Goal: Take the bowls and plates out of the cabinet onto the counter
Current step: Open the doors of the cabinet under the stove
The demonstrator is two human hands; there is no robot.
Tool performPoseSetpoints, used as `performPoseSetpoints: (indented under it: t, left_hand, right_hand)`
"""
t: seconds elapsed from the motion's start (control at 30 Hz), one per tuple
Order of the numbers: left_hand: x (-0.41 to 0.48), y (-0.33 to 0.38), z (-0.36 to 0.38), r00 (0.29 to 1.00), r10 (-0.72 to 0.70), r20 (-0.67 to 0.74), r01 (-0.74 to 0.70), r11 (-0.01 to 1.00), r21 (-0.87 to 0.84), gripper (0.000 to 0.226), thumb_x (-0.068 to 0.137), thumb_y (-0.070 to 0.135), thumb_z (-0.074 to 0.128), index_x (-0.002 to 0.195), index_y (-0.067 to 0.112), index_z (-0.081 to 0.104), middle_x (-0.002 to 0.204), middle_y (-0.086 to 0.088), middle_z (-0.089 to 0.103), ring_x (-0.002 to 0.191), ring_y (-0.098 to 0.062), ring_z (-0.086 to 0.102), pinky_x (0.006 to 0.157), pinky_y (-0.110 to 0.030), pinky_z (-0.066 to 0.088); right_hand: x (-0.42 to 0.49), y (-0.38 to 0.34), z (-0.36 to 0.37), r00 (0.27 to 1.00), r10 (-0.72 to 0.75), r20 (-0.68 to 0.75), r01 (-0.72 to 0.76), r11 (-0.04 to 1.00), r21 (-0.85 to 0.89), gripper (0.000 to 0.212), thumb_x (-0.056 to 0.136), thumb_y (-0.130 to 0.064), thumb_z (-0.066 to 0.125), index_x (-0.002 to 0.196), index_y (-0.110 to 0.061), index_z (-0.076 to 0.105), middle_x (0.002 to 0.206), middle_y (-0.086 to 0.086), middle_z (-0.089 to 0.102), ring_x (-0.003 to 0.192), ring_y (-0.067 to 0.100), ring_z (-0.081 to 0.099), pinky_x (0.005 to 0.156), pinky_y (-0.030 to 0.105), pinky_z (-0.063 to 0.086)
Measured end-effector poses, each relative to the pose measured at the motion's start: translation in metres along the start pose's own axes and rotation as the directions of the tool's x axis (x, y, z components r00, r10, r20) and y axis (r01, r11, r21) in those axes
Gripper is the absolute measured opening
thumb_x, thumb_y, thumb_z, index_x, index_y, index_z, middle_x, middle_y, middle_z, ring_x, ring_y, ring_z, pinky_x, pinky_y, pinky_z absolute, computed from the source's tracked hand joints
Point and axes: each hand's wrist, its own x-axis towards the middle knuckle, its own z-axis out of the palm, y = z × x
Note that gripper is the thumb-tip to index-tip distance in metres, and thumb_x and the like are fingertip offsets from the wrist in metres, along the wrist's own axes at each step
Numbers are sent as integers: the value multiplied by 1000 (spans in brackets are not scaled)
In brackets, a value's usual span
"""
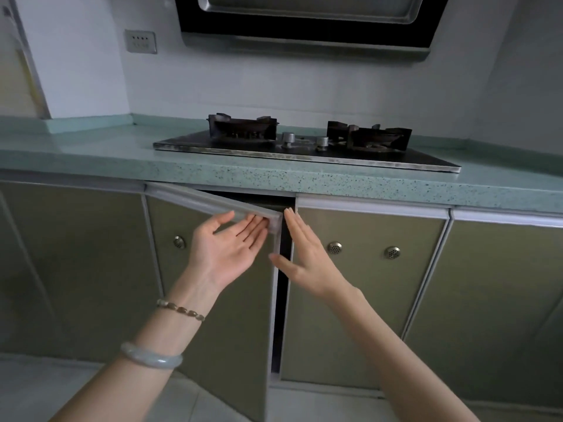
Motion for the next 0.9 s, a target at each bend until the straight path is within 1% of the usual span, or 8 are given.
performPoseSetpoints:
  t: [0.13, 0.27, 0.4, 0.47, 0.53, 0.6, 0.73, 0.9]
  left_hand:
    - [-34, 9, -11, 999, 36, 26, -37, 999, 40, 56, 76, 14, 52, 127, -8, 49, 127, -24, 59, 122, -36, 55, 105, -43, 41]
    - [-68, 23, -32, 990, 121, 75, -135, 968, 213, 58, 74, 15, 49, 129, -5, 49, 131, -20, 59, 122, -30, 57, 100, -41, 42]
    - [-101, 26, -71, 891, 454, 1, -332, 651, 682, 52, 84, -3, 44, 133, 12, 51, 136, -6, 57, 124, -15, 54, 95, -28, 44]
    - [-115, 21, -87, 838, 545, 22, -336, 484, 808, 49, 88, -6, 48, 129, 21, 54, 132, 2, 60, 124, -10, 54, 100, -23, 42]
    - [-130, 20, -93, 826, 550, 123, -339, 311, 888, 44, 89, 2, 55, 123, 30, 60, 125, 15, 64, 121, 0, 54, 97, -14, 43]
    - [-139, 23, -93, 806, 567, 168, -337, 208, 918, 40, 88, 10, 59, 113, 40, 64, 115, 27, 66, 115, 8, 56, 89, -5, 42]
    - [-157, 35, -92, 740, 640, 206, -328, 75, 942, 40, 81, 17, 59, 98, 52, 70, 108, 28, 68, 108, 8, 60, 88, -7, 42]
    - [-183, 53, -108, 680, 714, 164, -250, 16, 968, 52, 78, 17, 63, 124, 40, 56, 128, 17, 61, 125, -4, 52, 106, -29, 40]
  right_hand:
    - [-11, -26, 12, 997, -3, 72, -8, 988, 156, 78, 88, -27, 52, 153, -22, 9, 160, -3, 16, 144, 9, 19, 118, 27, 15]
    - [-28, -55, 28, 996, -32, 86, 5, 954, 298, 79, 79, -30, 45, 150, -35, 12, 152, -5, 36, 94, 4, 57, 100, 27, 41]
    - [-37, -74, 46, 985, -130, 115, 82, 933, 351, 82, 78, -23, 45, 151, -33, 9, 116, 17, 58, 61, -20, 40, 65, 2, 35]
    - [-39, -84, 48, 972, -190, 137, 131, 926, 354, 82, 79, -19, 45, 152, -31, 9, 132, 19, 54, 69, -17, 45, 71, 1, 36]
    - [-39, -95, 52, 953, -264, 147, 201, 917, 343, 80, 80, -19, 44, 151, -30, 8, 152, 1, 36, 108, -7, 51, 95, 6, 33]
    - [-36, -105, 55, 923, -350, 160, 285, 900, 330, 79, 82, -17, 44, 150, -28, 6, 156, -13, 12, 141, -7, 14, 116, 17, 14]
    - [-28, -130, 68, 861, -473, 186, 424, 870, 250, 75, 82, -17, 42, 151, -17, 13, 159, -3, 8, 147, 4, 2, 119, 20, 1]
    - [-1, -161, 94, 763, -602, 234, 604, 794, 70, 74, 83, -20, 45, 151, -14, 16, 160, 4, 9, 148, 11, 2, 121, 31, 1]
